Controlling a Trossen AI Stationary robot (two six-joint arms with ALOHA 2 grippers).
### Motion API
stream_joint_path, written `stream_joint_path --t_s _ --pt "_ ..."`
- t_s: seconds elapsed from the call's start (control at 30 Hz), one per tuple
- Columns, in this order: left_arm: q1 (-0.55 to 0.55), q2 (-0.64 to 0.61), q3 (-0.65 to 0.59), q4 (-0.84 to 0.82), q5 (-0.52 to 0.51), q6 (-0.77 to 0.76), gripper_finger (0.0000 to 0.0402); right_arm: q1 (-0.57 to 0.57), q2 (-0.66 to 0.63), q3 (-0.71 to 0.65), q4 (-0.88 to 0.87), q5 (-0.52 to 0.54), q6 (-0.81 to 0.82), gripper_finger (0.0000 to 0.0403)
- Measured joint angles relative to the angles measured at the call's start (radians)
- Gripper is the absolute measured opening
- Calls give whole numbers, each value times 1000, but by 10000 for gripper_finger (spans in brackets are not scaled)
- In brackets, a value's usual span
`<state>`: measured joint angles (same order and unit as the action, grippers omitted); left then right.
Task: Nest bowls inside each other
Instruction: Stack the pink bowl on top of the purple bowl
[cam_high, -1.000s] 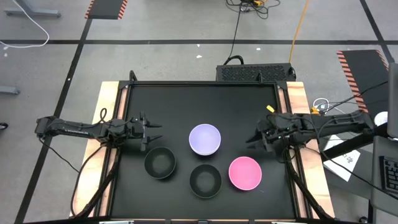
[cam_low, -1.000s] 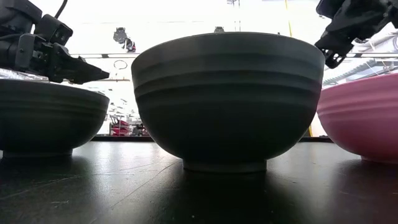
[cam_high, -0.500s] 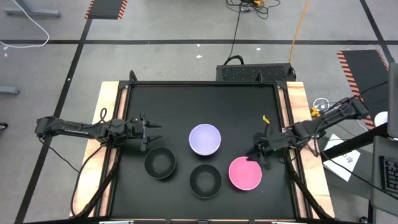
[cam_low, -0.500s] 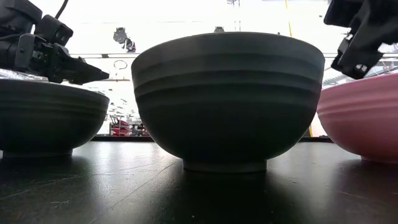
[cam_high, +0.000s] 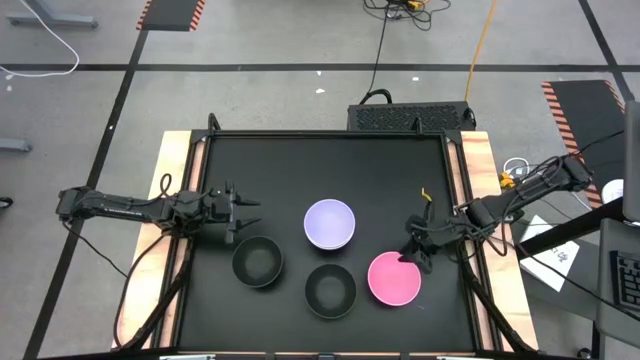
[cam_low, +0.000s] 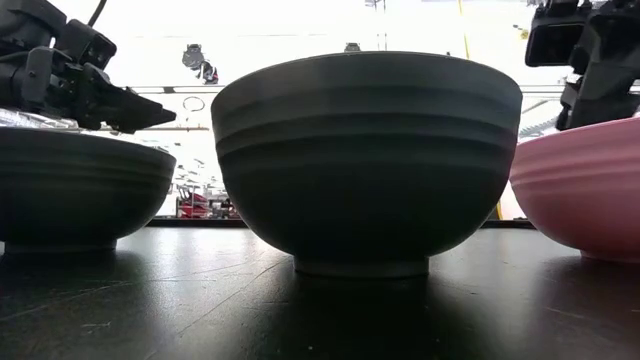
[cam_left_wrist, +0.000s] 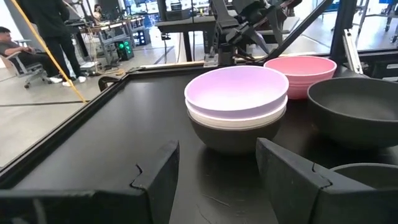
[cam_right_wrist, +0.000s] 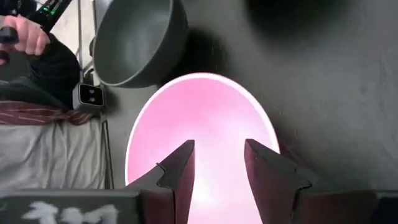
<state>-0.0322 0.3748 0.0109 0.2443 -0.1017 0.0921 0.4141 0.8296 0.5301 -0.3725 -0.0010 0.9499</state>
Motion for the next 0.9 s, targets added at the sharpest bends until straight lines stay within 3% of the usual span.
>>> stream_joint_path --t_s 0.23,0.57,0.9 --pt "0 0 0 16 0 -6 216 7 3 0 -109 22 130 130" --pt "0 0 0 30 0 -6 216 7 8 0 -124 19 158 130" --pt "0 0 0 32 0 6 216 7 123 0 -126 -56 170 130"
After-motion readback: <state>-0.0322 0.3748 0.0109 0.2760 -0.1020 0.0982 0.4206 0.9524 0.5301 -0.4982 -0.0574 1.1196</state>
